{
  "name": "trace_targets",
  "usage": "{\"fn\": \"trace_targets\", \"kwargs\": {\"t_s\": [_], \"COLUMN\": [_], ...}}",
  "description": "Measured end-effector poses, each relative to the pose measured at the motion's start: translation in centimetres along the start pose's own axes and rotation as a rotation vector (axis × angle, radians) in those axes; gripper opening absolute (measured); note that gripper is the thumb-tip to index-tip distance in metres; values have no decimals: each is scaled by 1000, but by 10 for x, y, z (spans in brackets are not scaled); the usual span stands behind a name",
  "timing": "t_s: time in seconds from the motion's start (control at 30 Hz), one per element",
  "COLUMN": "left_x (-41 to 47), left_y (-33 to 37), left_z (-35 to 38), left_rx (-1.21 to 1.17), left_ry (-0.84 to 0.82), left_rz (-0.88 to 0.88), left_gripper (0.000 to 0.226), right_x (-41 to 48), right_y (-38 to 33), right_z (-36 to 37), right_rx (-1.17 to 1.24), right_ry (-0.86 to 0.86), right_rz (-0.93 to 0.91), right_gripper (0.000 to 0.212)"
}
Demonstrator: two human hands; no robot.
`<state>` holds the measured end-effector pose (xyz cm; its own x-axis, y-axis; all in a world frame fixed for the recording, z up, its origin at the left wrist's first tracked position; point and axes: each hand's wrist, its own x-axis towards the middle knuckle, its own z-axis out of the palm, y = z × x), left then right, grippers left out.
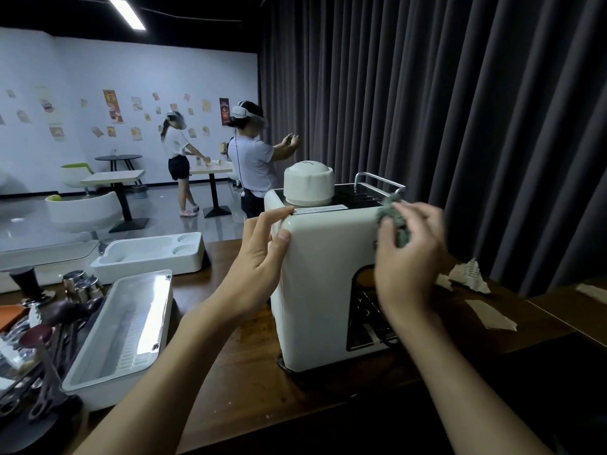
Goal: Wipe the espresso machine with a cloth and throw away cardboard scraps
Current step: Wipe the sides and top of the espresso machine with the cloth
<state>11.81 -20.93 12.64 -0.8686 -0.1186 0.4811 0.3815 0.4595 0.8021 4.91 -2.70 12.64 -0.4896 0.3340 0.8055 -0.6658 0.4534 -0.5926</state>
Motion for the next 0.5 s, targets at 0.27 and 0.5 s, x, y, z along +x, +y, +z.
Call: {"fn": "trace_targets", "kwargs": {"t_s": [0.27,0.5], "left_x": [-1,4], "left_y": [-1,6], "left_z": [-2,-6], "left_rx": [25,174], "left_ry": [15,29], "left_rz": [9,34], "left_gripper": [30,18], "right_x": [-9,48], "right_y": [-25,21], "right_z": [4,-33], "right_rx": [-57,-143], "right_ry": [-349,-338], "right_rz": [-372,-99], "right_gripper": [28,27]}}
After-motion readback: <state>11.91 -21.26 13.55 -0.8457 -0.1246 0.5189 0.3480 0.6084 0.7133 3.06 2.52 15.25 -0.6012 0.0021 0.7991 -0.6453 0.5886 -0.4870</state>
